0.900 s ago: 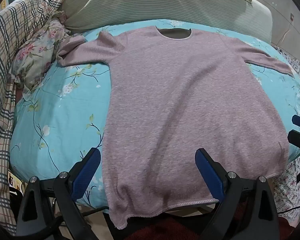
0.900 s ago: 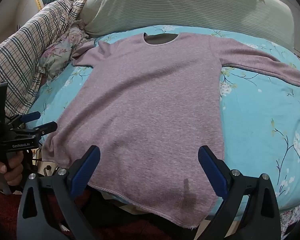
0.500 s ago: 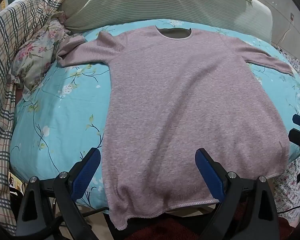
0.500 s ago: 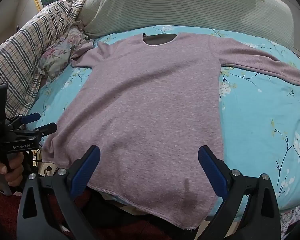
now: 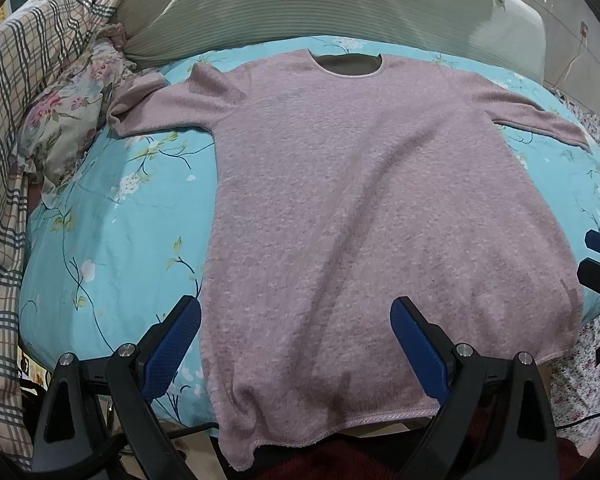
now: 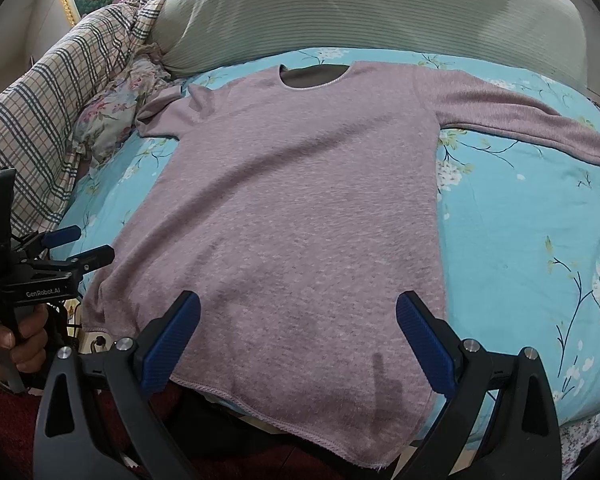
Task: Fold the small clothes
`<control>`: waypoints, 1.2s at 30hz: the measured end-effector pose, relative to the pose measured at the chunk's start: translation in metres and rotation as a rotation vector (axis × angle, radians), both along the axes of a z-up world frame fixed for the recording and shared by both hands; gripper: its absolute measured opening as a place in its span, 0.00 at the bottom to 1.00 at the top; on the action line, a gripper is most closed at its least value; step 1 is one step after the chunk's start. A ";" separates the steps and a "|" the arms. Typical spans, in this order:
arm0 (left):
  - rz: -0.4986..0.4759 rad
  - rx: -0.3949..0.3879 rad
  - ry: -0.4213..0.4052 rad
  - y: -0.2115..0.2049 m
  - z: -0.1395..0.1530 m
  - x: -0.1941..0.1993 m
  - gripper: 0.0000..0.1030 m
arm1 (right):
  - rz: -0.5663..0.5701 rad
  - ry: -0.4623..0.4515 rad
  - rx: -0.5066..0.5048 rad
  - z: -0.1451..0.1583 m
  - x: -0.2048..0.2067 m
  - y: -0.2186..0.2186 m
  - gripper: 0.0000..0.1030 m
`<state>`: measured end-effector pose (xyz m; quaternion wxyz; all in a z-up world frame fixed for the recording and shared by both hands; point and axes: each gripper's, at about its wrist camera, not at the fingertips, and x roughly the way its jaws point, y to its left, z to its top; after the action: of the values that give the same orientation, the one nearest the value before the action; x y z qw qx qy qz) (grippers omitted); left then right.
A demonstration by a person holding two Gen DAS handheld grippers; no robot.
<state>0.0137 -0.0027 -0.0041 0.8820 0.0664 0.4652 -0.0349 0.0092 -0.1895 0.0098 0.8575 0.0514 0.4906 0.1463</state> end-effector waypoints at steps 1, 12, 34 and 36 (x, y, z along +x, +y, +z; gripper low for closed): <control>-0.002 0.002 0.001 0.000 -0.001 0.001 0.93 | -0.003 0.000 0.001 -0.001 0.001 -0.001 0.95; 0.001 -0.006 0.011 0.002 -0.008 0.035 0.93 | -0.093 -0.020 0.031 -0.007 0.025 -0.044 0.95; -0.030 0.042 0.075 -0.017 -0.020 0.106 0.93 | -0.783 -0.090 0.087 -0.039 0.152 -0.342 0.62; -0.028 0.034 0.072 -0.021 -0.020 0.112 0.93 | -0.886 -0.089 0.111 -0.045 0.165 -0.380 0.54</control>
<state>0.1260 -0.0238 -0.0241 0.8630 0.0865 0.4960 -0.0418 0.1739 -0.5699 -0.0355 0.8536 0.2960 0.3754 -0.2069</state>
